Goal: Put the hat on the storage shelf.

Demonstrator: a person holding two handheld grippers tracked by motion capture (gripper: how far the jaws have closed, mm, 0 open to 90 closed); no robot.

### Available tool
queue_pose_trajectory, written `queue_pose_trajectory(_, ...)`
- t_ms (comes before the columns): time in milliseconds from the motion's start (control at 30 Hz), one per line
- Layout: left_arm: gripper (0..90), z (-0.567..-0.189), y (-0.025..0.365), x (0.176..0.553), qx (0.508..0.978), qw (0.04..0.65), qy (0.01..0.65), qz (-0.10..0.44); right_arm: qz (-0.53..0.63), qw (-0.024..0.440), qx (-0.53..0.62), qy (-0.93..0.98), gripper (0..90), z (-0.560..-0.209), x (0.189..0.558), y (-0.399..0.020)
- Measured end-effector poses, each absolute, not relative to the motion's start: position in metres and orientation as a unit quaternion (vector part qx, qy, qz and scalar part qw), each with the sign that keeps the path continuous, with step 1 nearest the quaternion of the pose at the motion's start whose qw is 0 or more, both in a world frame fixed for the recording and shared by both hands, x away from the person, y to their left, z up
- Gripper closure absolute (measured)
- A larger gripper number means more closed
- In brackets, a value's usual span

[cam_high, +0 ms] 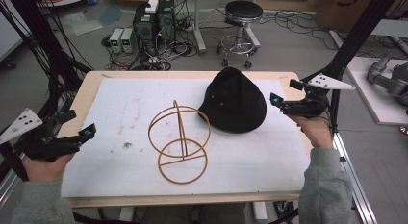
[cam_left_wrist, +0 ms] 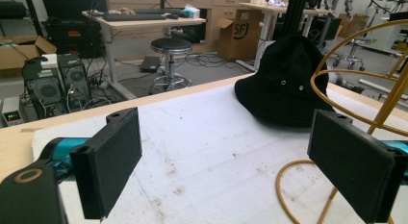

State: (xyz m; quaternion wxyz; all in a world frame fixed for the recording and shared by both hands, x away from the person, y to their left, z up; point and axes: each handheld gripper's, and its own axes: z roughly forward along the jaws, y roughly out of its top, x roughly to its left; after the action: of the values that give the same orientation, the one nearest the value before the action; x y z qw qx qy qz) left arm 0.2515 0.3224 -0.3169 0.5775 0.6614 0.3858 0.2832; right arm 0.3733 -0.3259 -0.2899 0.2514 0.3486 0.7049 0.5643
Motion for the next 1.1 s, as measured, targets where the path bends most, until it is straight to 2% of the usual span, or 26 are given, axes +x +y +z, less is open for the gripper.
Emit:
queue_pose_trajectory(967,12.1,-0.323,0.321,0.256,0.673,0.563,0.393,0.276,0.54,0.233,0.339,0.734,1.5,-0.296,0.47,-0.266)
queue_pose_trajectory(1100,12.1,-0.324,0.32,0.257,0.674,0.56,0.396,0.274,0.531,0.217,0.336,0.747,1.6,-0.3,0.489,-0.256)
